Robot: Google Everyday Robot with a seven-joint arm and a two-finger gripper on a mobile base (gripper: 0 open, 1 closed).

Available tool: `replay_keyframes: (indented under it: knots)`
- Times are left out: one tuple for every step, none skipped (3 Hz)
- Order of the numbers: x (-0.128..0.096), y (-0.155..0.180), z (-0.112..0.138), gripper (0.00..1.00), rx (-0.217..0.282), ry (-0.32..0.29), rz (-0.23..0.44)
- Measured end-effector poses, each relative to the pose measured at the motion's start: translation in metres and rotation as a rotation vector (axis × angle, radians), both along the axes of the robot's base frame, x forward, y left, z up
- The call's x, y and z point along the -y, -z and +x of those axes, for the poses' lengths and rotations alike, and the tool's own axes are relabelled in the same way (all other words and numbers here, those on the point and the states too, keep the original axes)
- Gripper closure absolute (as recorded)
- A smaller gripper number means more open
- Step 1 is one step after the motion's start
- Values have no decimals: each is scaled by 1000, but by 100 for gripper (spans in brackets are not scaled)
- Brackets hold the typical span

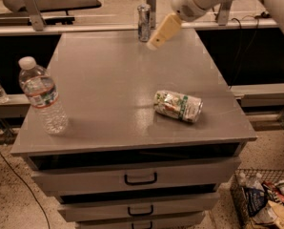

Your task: Move redbull can near water bottle

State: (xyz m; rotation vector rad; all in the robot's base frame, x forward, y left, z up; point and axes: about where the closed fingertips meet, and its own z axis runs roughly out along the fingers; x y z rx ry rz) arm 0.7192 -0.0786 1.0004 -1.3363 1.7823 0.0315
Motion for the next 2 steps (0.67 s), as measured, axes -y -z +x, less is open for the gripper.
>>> replay_keyframes:
  knots:
    - [1, 1, -1, 0, -2, 1, -1]
    - [-1, 7, 11, 0, 21, 40, 38]
